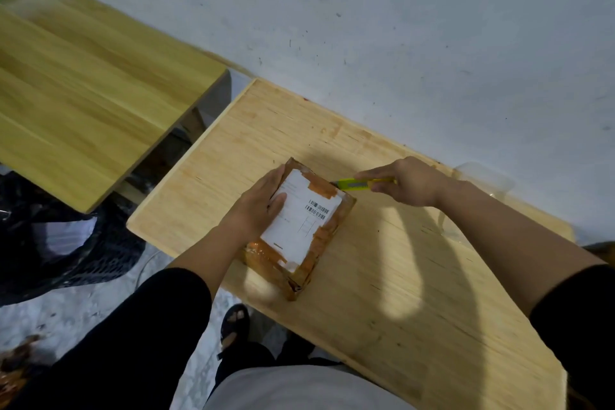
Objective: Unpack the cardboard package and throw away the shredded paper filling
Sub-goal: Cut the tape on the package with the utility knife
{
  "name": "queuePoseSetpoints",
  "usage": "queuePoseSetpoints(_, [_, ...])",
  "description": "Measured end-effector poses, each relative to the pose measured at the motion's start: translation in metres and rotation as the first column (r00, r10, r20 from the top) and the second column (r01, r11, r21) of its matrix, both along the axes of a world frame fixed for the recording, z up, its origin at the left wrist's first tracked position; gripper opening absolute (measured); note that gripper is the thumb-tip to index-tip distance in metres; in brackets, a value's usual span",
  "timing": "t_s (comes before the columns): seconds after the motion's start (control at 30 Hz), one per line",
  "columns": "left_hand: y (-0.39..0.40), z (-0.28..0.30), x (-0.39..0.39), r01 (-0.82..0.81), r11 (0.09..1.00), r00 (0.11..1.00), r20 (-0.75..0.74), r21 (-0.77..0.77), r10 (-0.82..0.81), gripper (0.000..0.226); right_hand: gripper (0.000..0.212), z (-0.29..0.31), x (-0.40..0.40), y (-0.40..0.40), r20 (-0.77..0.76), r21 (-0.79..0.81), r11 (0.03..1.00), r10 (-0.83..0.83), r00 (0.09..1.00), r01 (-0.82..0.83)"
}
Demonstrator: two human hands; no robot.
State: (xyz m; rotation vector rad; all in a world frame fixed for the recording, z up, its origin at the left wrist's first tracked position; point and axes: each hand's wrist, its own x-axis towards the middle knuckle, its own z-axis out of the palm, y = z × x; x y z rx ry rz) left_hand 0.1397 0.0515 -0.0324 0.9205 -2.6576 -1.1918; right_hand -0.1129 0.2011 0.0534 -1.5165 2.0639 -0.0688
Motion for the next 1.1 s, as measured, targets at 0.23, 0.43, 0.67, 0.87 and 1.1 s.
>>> queuePoseSetpoints(0.23, [0.003,0.005,-0.002,0.014,1.0,1.0,-0.008,-0.013,-0.014,0.054,0.035,-0.006,0.009,0.027,0.025,-0.062,0.992,-0.109,0.994,0.11])
queuePoseSetpoints(0.43, [0.0,0.001,0.0,0.068,0.995,0.997,-0.028,-0.072,-0.07,0.055,0.033,-0.011,0.039,0.061,0.153,-0.176,0.92,-0.327,0.932,0.352])
queuePoseSetpoints(0.67, [-0.007,0.01,0.007,0.177,0.984,0.982,-0.054,-0.027,-0.178,0.056,0.034,-0.002,0.104,0.075,0.283,-0.267,0.817,-0.441,0.852,0.511])
queuePoseSetpoints(0.87, [-0.029,0.006,0.03,0.32,0.947,0.946,-0.057,0.019,-0.318,0.056,0.035,-0.011,0.179,0.061,0.215,-0.189,0.913,-0.32,0.923,0.36])
queuePoseSetpoints(1.1, [-0.032,0.005,0.033,0.359,0.933,0.932,-0.063,0.035,-0.357,0.055,0.034,-0.012,0.213,0.037,0.033,-0.221,0.937,-0.27,0.962,0.271])
